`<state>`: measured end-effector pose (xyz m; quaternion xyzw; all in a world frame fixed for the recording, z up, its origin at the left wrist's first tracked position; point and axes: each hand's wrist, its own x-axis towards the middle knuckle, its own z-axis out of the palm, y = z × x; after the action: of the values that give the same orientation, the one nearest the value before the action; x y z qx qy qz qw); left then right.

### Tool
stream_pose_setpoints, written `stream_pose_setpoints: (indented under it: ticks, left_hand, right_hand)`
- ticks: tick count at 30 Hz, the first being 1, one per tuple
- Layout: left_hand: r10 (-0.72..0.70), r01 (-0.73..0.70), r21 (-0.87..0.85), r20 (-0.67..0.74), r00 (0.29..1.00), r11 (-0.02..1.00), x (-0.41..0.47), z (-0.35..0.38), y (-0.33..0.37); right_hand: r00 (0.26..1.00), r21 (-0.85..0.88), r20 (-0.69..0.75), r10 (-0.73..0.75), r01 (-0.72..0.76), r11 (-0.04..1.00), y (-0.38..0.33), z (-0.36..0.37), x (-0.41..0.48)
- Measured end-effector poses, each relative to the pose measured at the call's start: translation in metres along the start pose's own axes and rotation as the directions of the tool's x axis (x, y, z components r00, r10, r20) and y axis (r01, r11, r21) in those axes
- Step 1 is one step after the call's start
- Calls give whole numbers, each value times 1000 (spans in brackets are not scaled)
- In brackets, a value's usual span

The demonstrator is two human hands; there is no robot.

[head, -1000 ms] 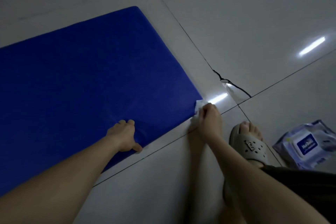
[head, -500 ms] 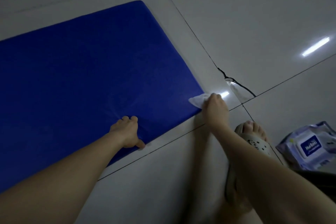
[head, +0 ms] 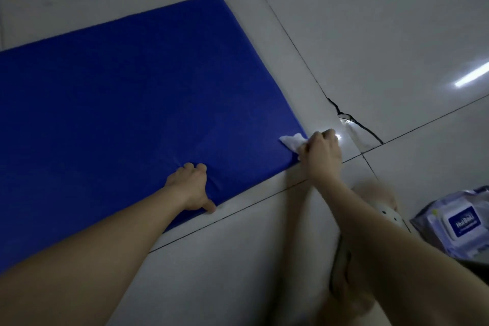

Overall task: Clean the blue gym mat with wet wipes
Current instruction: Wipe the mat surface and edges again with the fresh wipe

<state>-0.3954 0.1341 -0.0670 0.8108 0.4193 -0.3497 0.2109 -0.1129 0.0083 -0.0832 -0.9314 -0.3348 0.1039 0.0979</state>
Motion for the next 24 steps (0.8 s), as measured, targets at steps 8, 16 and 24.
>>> stream_pose_setpoints:
  ticks: [8,16,24]
  left_hand:
    - [-115,77,-128,-325,939,989,-40,34,-4]
    - [-507,485,-843,321,800,232,-117,57,-35]
    - [-289,-108,-500,300,909,-859,-134,29,11]
  right_hand:
    - [977,261,92,193,-211,942,-29,-13,14]
    - [975,354,29,222,-218,909,-62,-85,10]
    - [967,536,241,-86,-58,842,-95,-167,4]
